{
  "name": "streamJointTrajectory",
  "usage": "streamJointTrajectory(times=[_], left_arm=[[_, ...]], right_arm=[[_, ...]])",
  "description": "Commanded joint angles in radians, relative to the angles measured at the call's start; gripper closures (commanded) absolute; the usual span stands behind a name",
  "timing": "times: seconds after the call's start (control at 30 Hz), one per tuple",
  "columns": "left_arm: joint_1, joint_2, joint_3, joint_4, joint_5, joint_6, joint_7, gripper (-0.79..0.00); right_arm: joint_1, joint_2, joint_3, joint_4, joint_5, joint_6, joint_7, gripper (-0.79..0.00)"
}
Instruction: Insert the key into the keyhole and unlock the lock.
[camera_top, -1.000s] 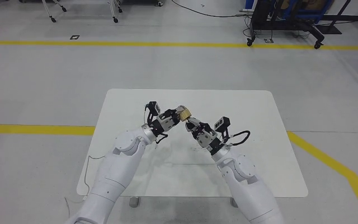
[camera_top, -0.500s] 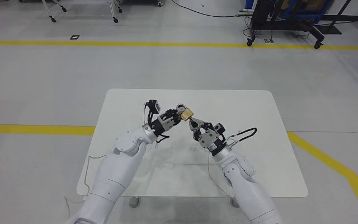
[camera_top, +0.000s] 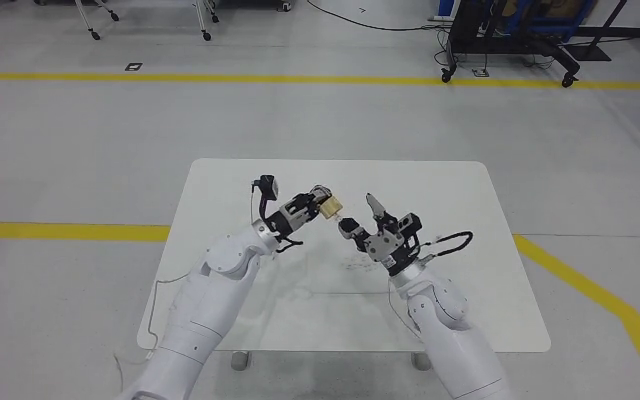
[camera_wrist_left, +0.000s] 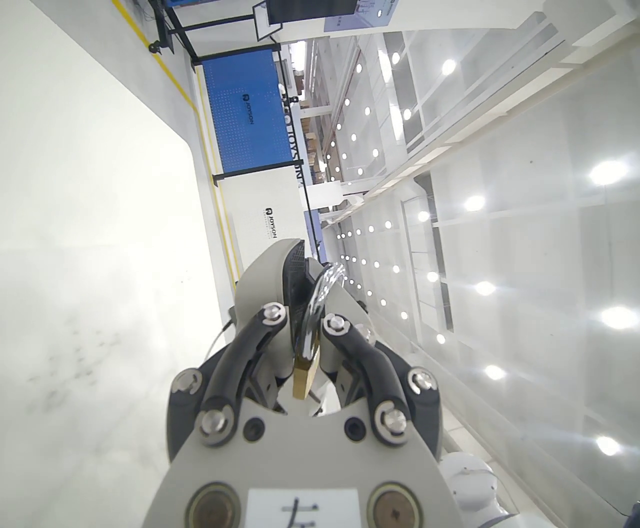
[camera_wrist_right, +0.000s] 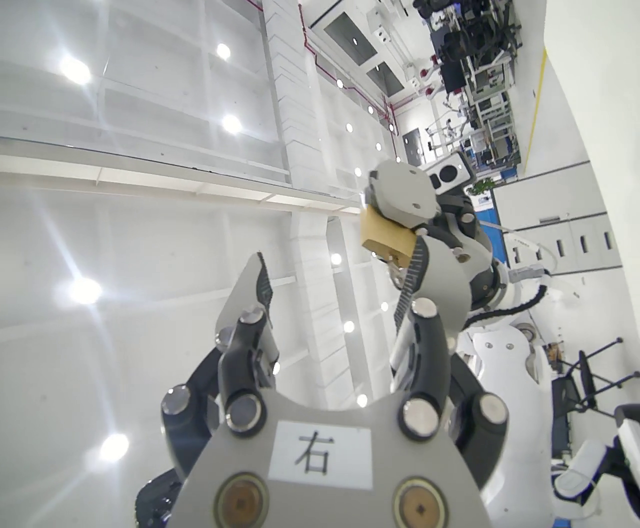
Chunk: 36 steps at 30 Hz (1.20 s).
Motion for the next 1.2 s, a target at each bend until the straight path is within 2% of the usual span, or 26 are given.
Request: streamJointTrajectory(times=[0.0, 0.03, 0.1, 0.3, 0.47, 0.67, 0.73, 0.77, 0.8, 0.93, 0.97, 1.03, 1.07, 1.1, 1.17], left_arm=[[0.000, 0.002, 0.011, -0.004, 0.057, 0.021, 0.004, 0.000], [0.000, 0.002, 0.019, -0.003, 0.064, 0.043, -0.002, 0.000], [-0.006, 0.001, 0.034, 0.000, 0.075, 0.085, -0.022, 0.000], [-0.031, 0.002, 0.104, 0.007, 0.200, 0.154, -0.101, 0.000], [-0.057, 0.003, 0.174, 0.018, 0.347, 0.186, -0.151, 0.000], [-0.053, -0.005, 0.222, 0.012, 0.413, 0.220, -0.104, -0.018], [-0.054, -0.007, 0.239, 0.011, 0.452, 0.245, -0.082, -0.111], [-0.054, -0.008, 0.244, 0.012, 0.463, 0.260, -0.071, -0.129], [-0.055, -0.009, 0.251, 0.013, 0.477, 0.272, -0.066, -0.203], [-0.056, -0.010, 0.263, 0.011, 0.503, 0.294, -0.057, -0.363], [-0.056, -0.010, 0.263, 0.012, 0.503, 0.296, -0.059, -0.440], [-0.057, -0.010, 0.264, 0.011, 0.506, 0.296, -0.061, -0.656], [-0.057, -0.010, 0.263, 0.011, 0.506, 0.296, -0.061, -0.736], [-0.057, -0.010, 0.263, 0.011, 0.506, 0.296, -0.061, -0.785], [-0.060, -0.009, 0.256, 0.012, 0.510, 0.295, -0.057, -0.785]], right_arm=[[-0.018, 0.007, 0.047, -0.028, -0.054, -0.016, -0.044, -0.613], [-0.028, 0.011, 0.070, -0.047, -0.092, -0.024, -0.069, -0.634], [-0.051, 0.019, 0.121, -0.094, -0.158, -0.045, -0.117, -0.785], [-0.121, 0.033, 0.255, -0.245, -0.227, -0.049, -0.206, -0.785], [-0.121, 0.033, 0.255, -0.245, -0.227, -0.049, -0.206, -0.785], [-0.121, 0.033, 0.255, -0.245, -0.227, -0.049, -0.206, -0.785], [-0.121, 0.033, 0.255, -0.245, -0.227, -0.049, -0.206, -0.785], [-0.121, 0.033, 0.255, -0.245, -0.227, -0.049, -0.206, -0.785], [-0.121, 0.033, 0.255, -0.245, -0.227, -0.049, -0.206, -0.785], [-0.121, 0.033, 0.255, -0.245, -0.227, -0.049, -0.206, -0.785], [-0.121, 0.033, 0.255, -0.245, -0.227, -0.049, -0.206, -0.785], [-0.121, 0.033, 0.255, -0.245, -0.227, -0.049, -0.206, -0.785], [-0.121, 0.033, 0.255, -0.245, -0.227, -0.049, -0.206, -0.785], [-0.121, 0.033, 0.255, -0.245, -0.227, -0.049, -0.206, -0.785], [-0.121, 0.033, 0.255, -0.245, -0.227, -0.049, -0.206, -0.785]])
